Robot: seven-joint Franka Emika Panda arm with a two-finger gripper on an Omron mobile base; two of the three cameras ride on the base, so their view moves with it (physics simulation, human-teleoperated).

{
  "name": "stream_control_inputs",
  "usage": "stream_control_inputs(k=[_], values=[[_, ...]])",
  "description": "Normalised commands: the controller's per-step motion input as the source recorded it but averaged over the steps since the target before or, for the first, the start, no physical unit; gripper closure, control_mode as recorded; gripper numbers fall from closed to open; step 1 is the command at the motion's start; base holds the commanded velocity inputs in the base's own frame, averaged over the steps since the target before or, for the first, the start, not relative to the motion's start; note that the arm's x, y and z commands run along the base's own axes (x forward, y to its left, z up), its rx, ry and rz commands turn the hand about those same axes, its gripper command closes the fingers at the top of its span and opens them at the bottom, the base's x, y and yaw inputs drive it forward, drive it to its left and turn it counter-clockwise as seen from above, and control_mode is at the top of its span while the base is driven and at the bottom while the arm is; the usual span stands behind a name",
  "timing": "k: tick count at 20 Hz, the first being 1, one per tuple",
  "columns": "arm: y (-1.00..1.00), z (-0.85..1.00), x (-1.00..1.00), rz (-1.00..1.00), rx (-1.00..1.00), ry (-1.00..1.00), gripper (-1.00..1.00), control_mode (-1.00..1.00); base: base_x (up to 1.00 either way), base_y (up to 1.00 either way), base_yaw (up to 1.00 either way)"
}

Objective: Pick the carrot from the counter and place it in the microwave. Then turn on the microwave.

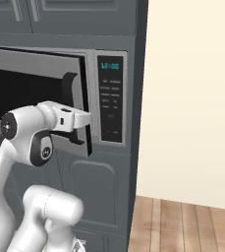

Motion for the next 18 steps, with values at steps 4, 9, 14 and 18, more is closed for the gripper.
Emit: stream_control_inputs(k=[4, 9, 14, 18], values=[[0.00, 0.03, -0.38, -0.12, 0.00, -0.06, 1.00, -1.00, 0.00, 0.00, 0.00], [0.00, 0.03, -0.40, -0.12, 0.00, -0.08, 1.00, -1.00, 0.00, 0.00, 0.00], [0.00, 0.03, -0.41, -0.12, 0.00, -0.10, 1.00, -1.00, 0.00, 0.00, 0.00], [0.00, 0.01, -0.42, -0.11, 0.00, -0.12, 1.00, -1.00, 0.00, 0.00, 0.00]])
